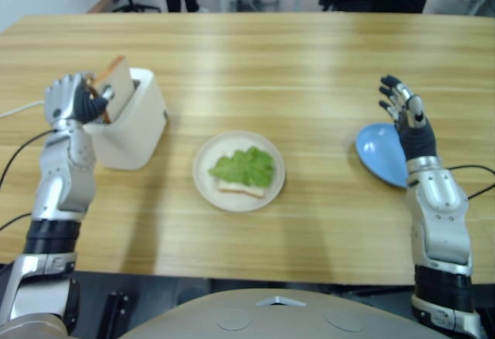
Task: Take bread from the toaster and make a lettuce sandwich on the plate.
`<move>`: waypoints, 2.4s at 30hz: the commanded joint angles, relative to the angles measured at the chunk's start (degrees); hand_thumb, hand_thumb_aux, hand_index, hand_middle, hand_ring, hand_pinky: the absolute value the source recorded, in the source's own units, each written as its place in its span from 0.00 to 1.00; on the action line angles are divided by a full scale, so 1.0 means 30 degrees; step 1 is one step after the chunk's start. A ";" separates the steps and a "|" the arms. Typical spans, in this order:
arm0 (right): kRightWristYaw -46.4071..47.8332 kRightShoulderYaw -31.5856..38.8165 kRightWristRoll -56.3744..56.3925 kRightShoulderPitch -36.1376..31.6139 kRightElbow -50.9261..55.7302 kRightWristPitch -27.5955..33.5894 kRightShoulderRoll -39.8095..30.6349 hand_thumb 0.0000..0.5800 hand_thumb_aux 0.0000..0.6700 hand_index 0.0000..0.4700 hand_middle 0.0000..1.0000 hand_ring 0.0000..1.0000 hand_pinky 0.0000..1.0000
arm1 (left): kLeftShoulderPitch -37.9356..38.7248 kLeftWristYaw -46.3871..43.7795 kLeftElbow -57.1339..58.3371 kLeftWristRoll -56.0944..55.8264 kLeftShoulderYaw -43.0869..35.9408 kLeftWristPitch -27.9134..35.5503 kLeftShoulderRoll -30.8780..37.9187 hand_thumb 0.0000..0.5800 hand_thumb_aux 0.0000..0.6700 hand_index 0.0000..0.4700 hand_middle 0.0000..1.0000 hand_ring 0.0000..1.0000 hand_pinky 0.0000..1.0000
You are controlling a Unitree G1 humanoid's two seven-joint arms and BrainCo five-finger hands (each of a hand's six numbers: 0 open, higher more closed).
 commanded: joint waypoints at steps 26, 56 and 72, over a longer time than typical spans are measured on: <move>-0.0565 0.0138 0.0020 -0.0049 0.0832 -0.0045 0.0434 0.00 0.00 0.00 0.00 0.00 0.00 | -0.1112 -1.1396 0.4551 -1.4255 -0.5317 -0.0167 -0.7974 1.00 1.00 0.98 1.00 1.00 1.00; 0.0115 0.3353 -0.2559 -0.0056 0.1512 -0.1593 0.0170 0.00 0.00 0.00 0.00 0.00 0.00 | -0.4300 -1.3948 1.2569 -1.2216 -0.6222 -0.1142 -0.7338 1.00 1.00 0.98 1.00 1.00 1.00; 0.0205 0.3357 -0.3101 -0.0141 0.2409 -0.2240 0.0159 0.00 0.00 0.00 0.00 0.00 0.00 | -0.3214 -1.5322 0.8446 -1.4667 -0.4623 0.1028 -0.6505 1.00 1.00 0.98 1.00 1.00 1.00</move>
